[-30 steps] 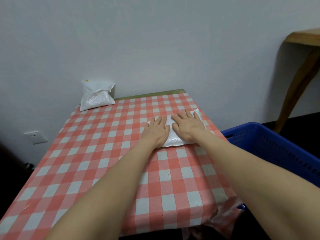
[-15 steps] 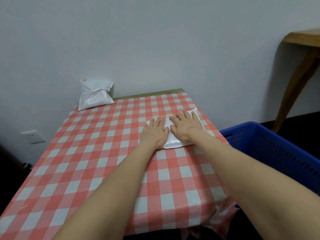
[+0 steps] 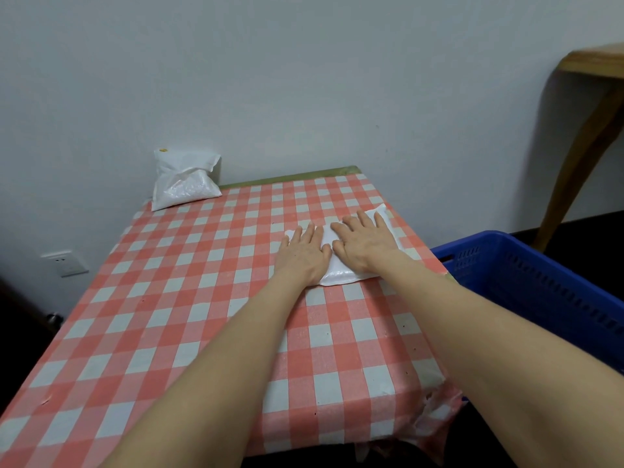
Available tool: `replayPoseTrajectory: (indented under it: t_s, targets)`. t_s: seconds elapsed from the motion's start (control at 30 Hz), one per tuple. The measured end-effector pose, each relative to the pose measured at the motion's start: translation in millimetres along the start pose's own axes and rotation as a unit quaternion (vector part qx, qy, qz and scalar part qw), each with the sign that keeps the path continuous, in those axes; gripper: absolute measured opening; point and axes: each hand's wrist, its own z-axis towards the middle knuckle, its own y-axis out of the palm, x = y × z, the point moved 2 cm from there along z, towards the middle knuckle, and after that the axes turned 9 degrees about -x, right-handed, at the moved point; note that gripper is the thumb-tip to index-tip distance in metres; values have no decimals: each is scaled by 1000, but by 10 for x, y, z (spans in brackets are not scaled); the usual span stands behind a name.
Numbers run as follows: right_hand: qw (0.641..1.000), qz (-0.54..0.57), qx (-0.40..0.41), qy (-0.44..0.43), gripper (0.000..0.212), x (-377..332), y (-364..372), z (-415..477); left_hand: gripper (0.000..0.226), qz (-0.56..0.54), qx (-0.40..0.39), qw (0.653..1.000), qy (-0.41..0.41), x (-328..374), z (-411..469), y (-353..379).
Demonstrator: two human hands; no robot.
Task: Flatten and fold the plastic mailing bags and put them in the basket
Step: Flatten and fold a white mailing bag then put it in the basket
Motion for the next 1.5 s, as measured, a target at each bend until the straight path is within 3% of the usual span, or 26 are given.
replayPoseTrajectory:
  t_s: [0.67,1.0,1.13,1.2,1.33,1.5]
  targets:
    - [1000,26,-8,-2,55,6,64,16,56,21,-27,999,-16,19,36,11]
    - [991,130,-20,-20,53,54,78,23,56,-7,-72,997,-11,15,13,-54]
    - [965,254,70,-5,48,168,-73,7,57,-8,-68,998,-13,54,64,-186]
    - [968,223,112,33,50,227,-117,-4,56,-21,-19,1000,-5,146,79,-231]
    - [989,140,31,28,57,314,-64,-39,55,-19,5,1000,22,316,101,-207]
    - [993,117,-13,30,59,375,8,-58,54,-17,-1,1000,26,393,159,-170]
